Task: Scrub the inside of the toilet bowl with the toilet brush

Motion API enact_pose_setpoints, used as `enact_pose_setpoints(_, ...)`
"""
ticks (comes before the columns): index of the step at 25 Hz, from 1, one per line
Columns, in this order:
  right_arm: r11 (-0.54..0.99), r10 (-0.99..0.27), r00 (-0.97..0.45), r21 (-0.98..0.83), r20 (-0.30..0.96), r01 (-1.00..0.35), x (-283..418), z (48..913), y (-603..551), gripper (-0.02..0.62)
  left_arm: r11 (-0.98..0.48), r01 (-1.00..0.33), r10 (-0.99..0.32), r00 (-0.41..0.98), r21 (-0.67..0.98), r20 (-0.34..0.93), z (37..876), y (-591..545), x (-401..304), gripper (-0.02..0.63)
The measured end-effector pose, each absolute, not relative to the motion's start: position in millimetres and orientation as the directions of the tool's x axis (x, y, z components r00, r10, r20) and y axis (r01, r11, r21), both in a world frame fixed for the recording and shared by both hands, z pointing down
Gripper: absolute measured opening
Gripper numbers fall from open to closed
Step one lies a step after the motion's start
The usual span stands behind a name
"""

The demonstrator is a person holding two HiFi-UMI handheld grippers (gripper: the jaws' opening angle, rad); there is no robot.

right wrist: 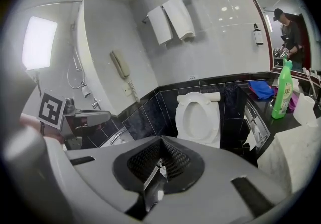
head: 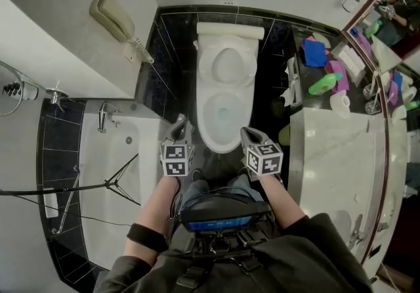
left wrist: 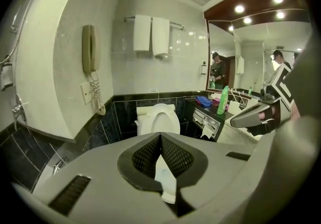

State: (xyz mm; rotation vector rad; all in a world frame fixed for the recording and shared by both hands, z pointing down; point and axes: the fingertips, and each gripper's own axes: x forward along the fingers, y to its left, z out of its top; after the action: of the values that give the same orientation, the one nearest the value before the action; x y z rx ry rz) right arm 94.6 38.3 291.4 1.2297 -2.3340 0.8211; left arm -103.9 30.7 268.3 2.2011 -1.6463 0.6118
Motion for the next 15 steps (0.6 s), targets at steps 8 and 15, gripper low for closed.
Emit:
enact_pose_setpoints(8, 0.476, -0.592, -0.578, -0.335, 0.562, -0.813, 93, 290, 36, 0.005, -0.243, -0.97, -0.838, 0.218, 0.016, 0.501, 278, 36, -111, 0.006)
enact_pose_setpoints(15, 0.566, -0.523, -0.641, -0.333, 0.561, -0.754, 88, 307, 32, 0.005, -0.167, -0.986, -0.866, 0.159, 0.025, 0.474, 302, 48, -110, 0.022)
